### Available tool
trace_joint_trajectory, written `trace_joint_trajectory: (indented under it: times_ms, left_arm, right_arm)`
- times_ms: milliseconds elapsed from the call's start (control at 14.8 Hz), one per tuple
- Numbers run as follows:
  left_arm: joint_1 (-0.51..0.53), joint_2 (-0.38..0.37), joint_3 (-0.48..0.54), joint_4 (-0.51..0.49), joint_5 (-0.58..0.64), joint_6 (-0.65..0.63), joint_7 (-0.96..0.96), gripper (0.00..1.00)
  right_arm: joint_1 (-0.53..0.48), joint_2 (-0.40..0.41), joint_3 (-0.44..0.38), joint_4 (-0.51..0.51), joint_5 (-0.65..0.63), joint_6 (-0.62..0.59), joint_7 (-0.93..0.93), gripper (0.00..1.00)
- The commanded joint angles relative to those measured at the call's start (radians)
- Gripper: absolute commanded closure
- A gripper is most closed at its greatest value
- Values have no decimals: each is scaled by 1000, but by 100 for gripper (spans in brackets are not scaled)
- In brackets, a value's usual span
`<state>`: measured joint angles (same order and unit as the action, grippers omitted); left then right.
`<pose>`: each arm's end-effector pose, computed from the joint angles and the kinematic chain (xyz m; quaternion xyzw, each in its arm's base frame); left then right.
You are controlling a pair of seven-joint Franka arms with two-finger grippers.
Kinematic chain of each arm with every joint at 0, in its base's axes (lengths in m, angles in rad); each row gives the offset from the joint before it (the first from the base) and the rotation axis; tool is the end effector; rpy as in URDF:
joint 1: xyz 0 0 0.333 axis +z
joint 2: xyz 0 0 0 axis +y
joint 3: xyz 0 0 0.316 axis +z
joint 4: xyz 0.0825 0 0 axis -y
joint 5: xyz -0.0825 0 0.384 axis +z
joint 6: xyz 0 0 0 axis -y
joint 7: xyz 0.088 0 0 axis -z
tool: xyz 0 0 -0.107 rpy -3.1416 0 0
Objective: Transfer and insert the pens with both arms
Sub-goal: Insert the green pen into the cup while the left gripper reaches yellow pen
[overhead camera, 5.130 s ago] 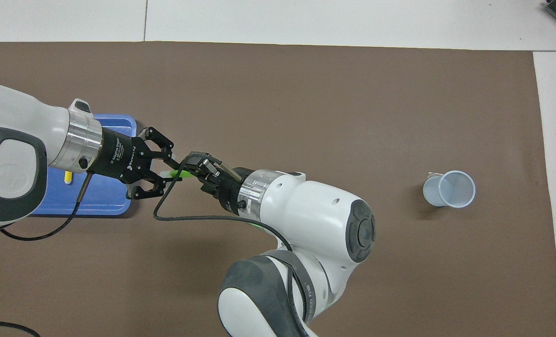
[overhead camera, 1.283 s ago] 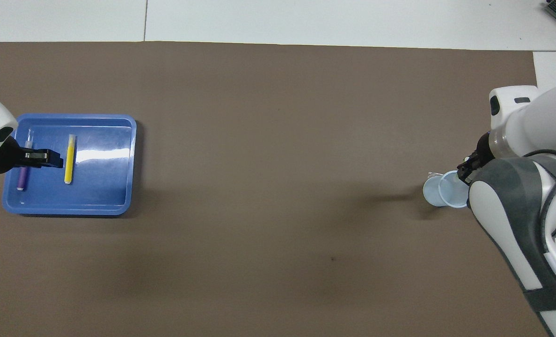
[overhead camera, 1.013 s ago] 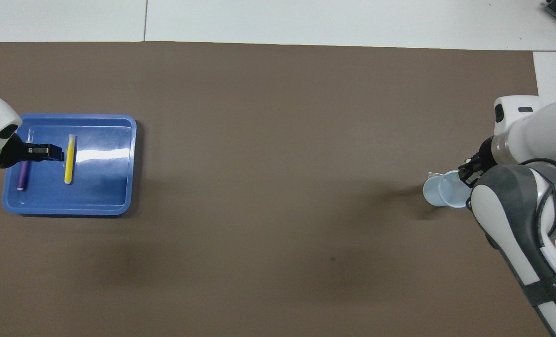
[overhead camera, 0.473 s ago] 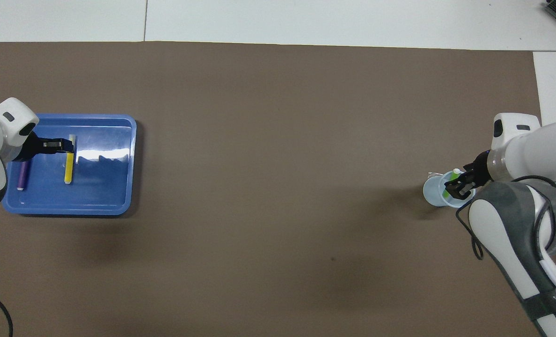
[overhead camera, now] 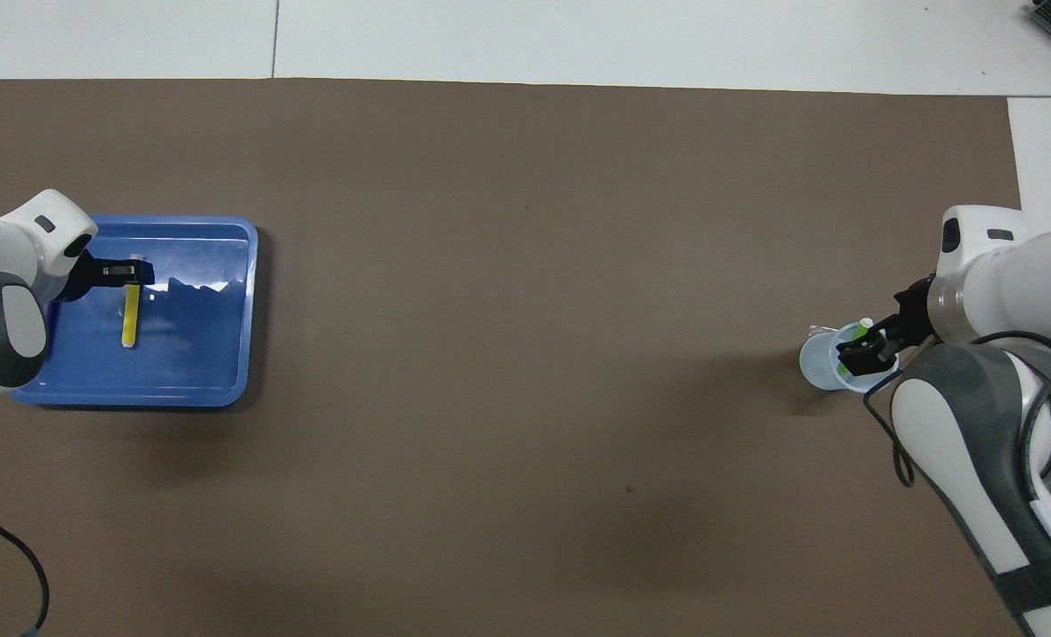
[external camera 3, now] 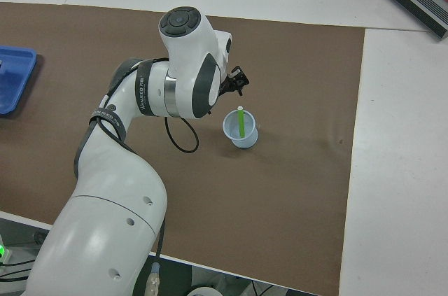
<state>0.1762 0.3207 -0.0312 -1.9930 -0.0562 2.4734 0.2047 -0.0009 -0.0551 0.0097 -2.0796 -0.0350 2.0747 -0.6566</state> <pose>0.6138 0.0906 0.3163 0.9965 -0.0080 0.0827 0.0097 0.5395 0.0030 0.4565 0.9421 0.3341 0.0188 0.0230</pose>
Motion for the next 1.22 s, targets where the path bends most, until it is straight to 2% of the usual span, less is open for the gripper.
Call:
trace_joint_trajectory:
  times_ms: [0,135,338,473,540,675,743,1013,1148]
  left_arm:
    - [12,27,-7,3,19,48,7,43]
    - [12,40,-7,3,19,56,9,43]
    - [12,46,-7,0,19,70,9,45]
    - [14,57,-7,-4,21,82,9,50]
    - [19,58,-6,-6,21,90,9,58]
    - [19,58,-6,-9,21,88,7,93]
    - [19,58,-6,-10,21,88,7,100]
    - [19,57,-6,-9,19,76,-2,100]
    - [19,57,-7,22,18,12,-25,100]
  right_arm:
    - [13,-8,24,68,18,-7,22,0]
    - [35,9,26,120,17,-62,90,0]
    - [48,46,44,223,17,-226,358,0]
    - [49,78,49,288,17,-274,380,0]
    - [48,99,49,329,17,-301,382,0]
    - [48,124,47,363,17,-323,388,0]
    - [39,121,49,359,17,-327,403,0]
    - [33,109,82,358,17,-386,525,0]
    - [32,109,84,358,17,-387,526,0]
